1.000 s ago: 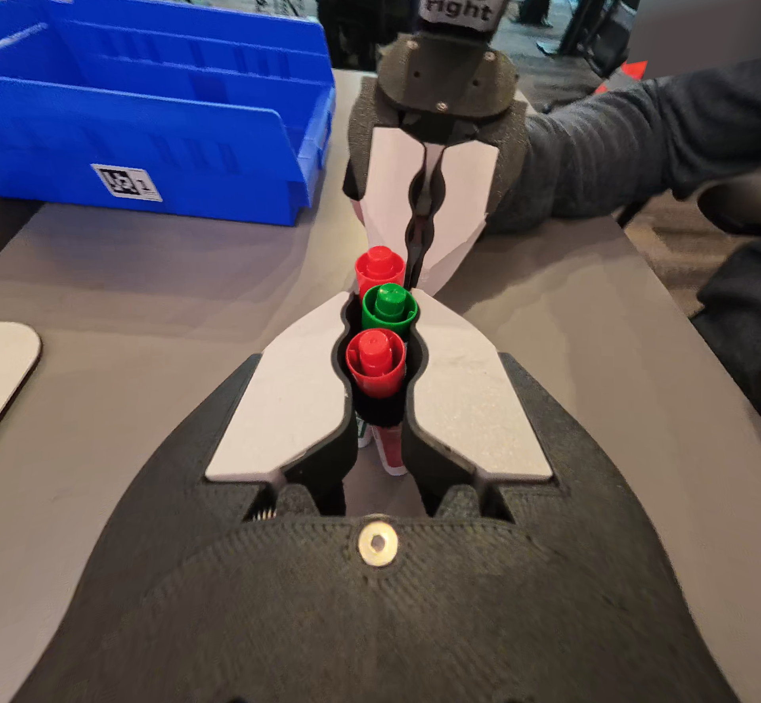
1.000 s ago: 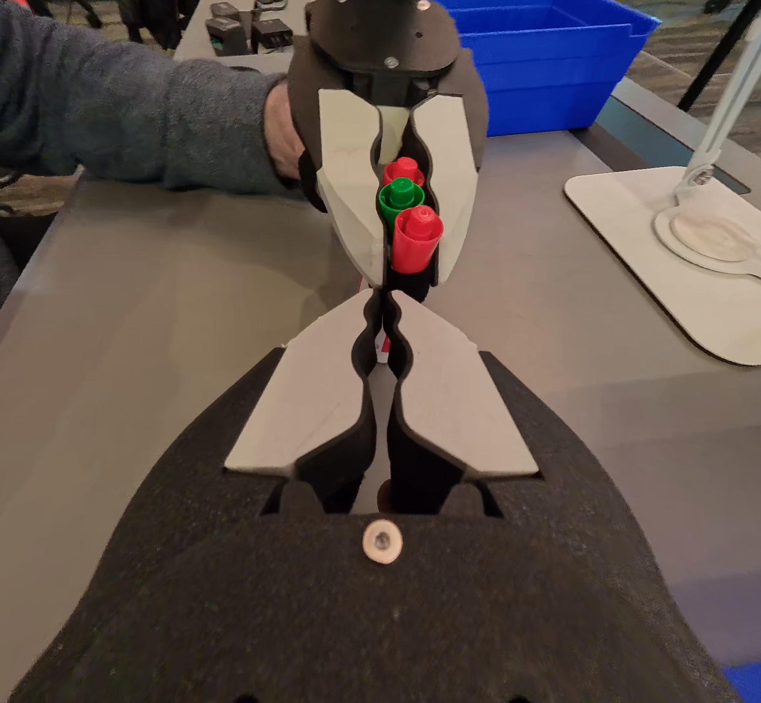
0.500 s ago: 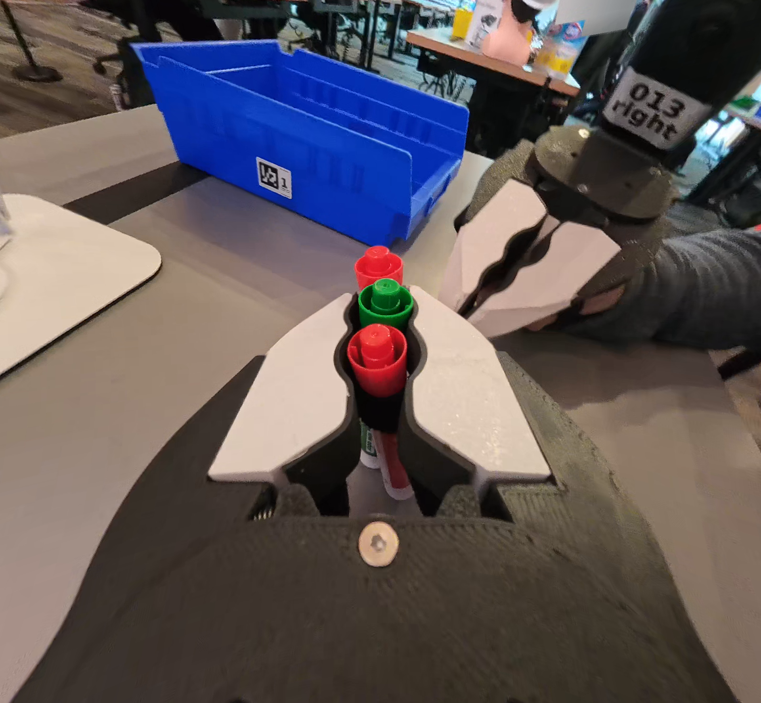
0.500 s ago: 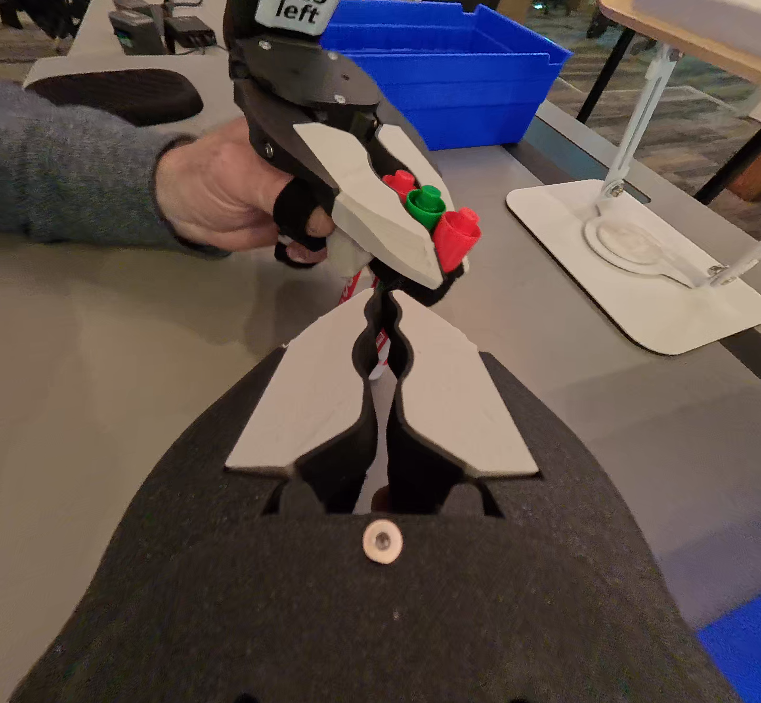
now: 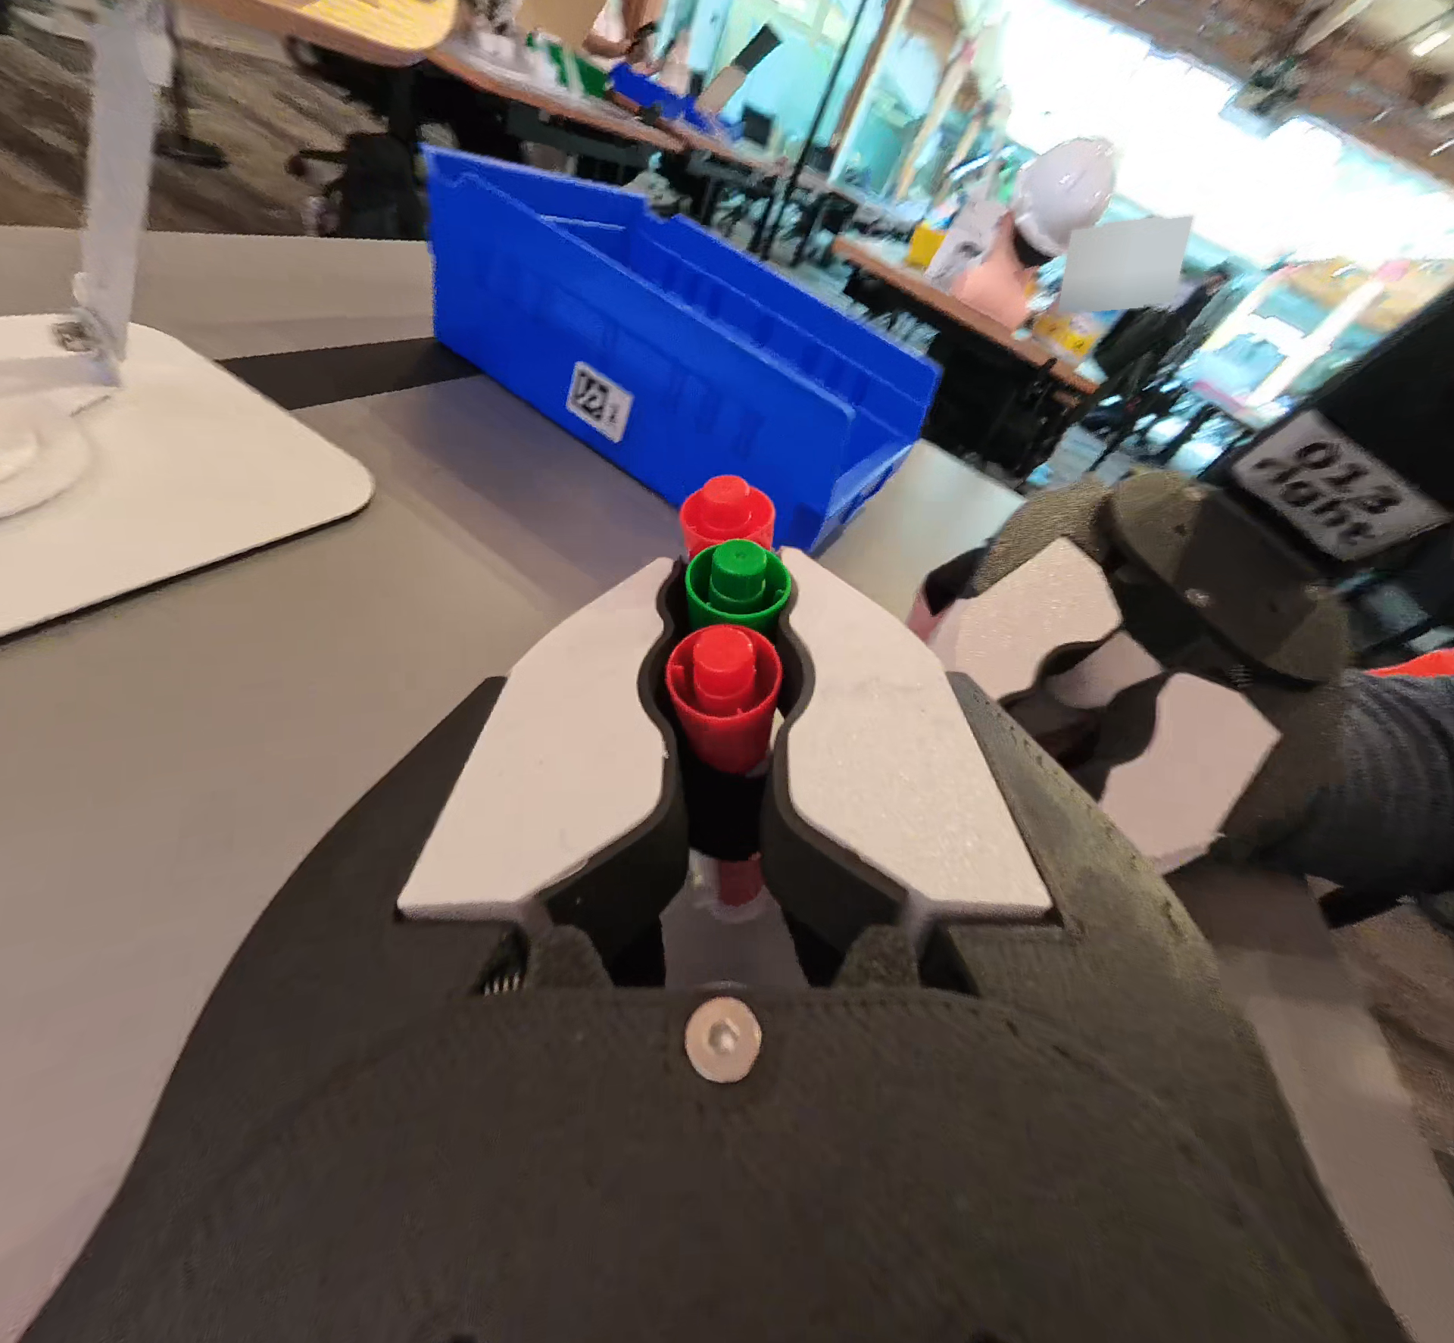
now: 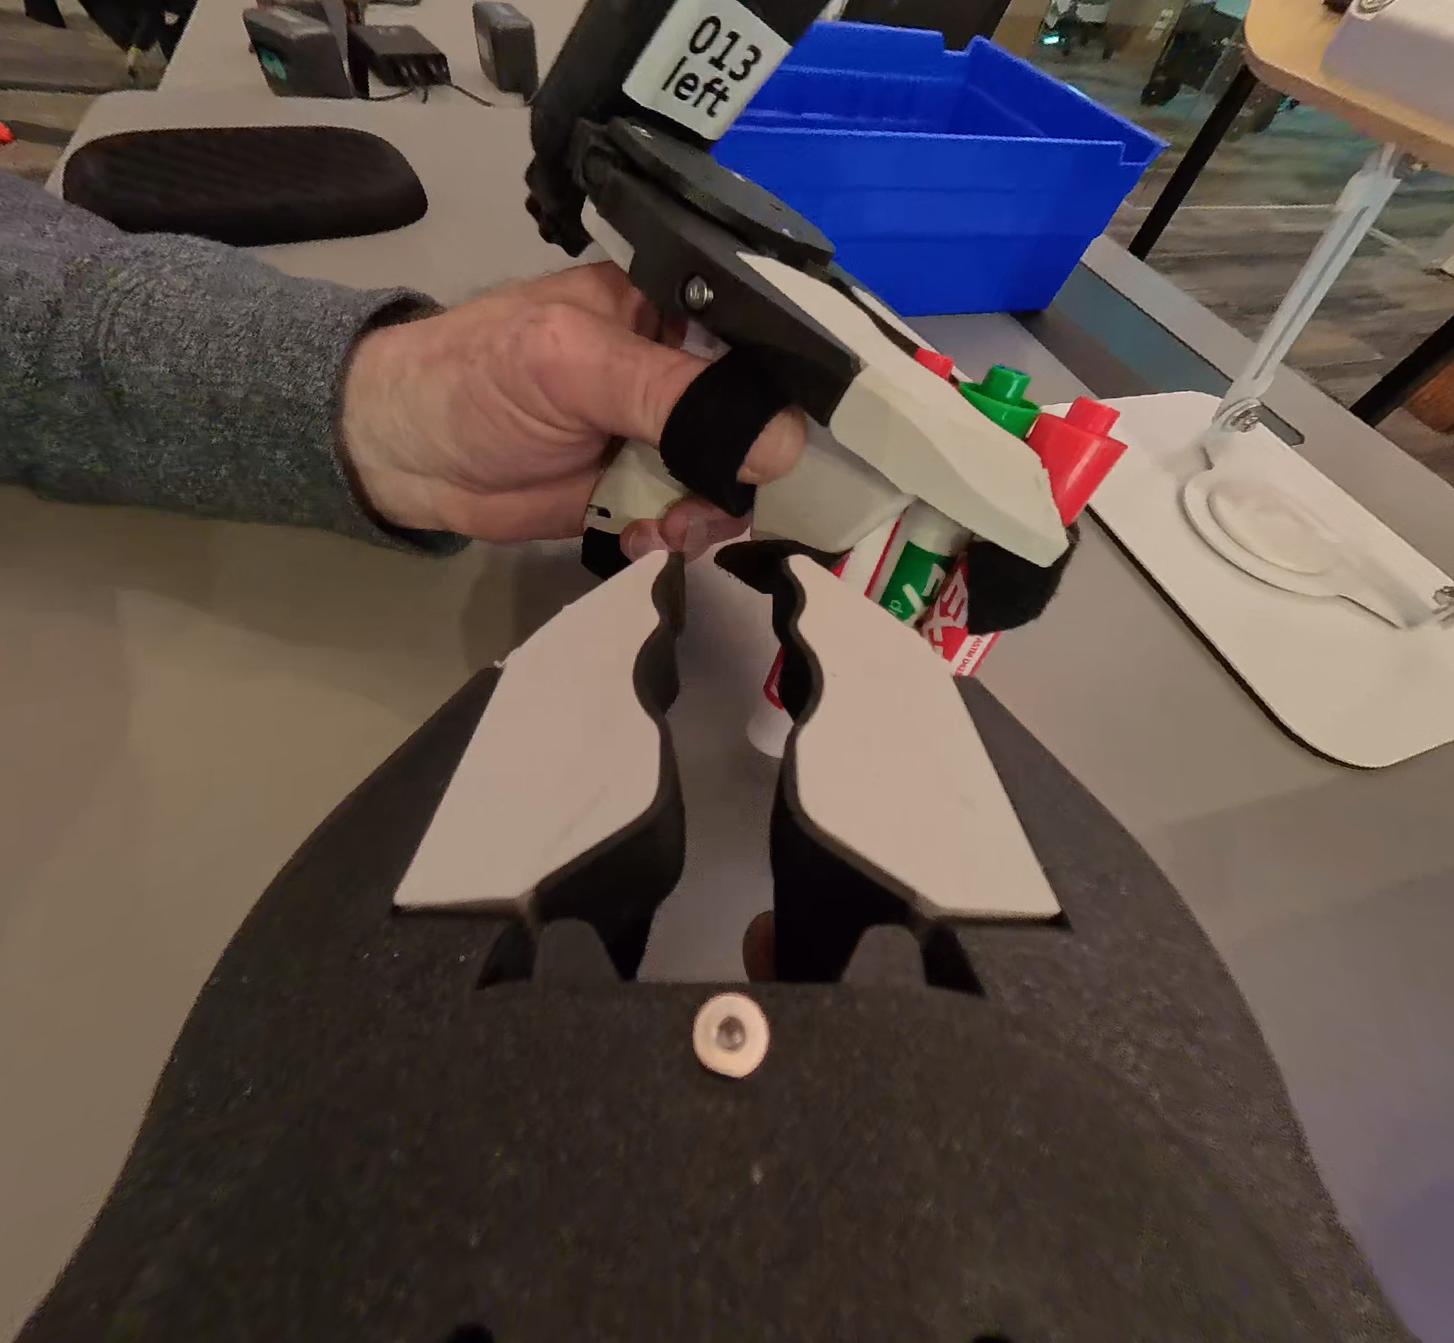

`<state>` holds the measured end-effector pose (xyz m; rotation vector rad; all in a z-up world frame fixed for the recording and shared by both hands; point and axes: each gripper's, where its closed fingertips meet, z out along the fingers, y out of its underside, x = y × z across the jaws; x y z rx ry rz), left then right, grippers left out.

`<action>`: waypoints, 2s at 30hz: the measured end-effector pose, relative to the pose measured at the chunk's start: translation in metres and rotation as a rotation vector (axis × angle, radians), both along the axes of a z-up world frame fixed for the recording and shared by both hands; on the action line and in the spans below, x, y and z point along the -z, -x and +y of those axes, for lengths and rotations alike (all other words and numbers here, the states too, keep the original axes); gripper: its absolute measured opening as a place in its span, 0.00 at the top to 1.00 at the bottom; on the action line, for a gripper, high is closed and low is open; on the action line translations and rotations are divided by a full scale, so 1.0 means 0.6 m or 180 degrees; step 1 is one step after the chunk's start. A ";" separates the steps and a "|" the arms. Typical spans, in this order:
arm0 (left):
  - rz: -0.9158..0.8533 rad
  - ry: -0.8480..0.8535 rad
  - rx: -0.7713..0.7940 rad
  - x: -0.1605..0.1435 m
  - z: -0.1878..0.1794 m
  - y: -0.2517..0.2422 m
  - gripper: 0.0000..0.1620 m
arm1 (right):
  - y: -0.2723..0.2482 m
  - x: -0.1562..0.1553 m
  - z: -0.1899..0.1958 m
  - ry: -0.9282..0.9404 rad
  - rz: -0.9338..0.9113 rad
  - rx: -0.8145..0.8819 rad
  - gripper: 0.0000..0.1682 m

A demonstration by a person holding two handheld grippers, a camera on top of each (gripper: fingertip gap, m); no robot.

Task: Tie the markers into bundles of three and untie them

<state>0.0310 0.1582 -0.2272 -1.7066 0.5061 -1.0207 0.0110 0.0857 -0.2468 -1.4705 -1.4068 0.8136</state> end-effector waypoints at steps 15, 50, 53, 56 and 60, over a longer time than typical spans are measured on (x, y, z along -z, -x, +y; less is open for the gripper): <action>-0.0540 0.0122 0.0092 -0.012 0.004 0.011 0.89 | -0.032 -0.041 0.073 -0.0290 0.0233 0.0621 0.85; 0.0220 -0.0365 0.1013 0.016 -0.053 -0.021 0.89 | -0.080 -0.024 0.102 -0.0140 -0.0011 0.0650 1.00; 0.0310 -0.0432 0.1081 0.018 -0.060 -0.027 0.89 | -0.088 -0.022 0.098 -0.0085 0.0001 0.0624 1.00; 0.0329 -0.0447 0.1082 0.020 -0.060 -0.026 0.89 | -0.092 -0.025 0.096 -0.0086 0.0020 0.0606 1.00; 0.0364 -0.0497 0.1102 0.019 -0.063 -0.027 0.89 | -0.097 -0.028 0.092 -0.0072 0.0014 0.0582 1.00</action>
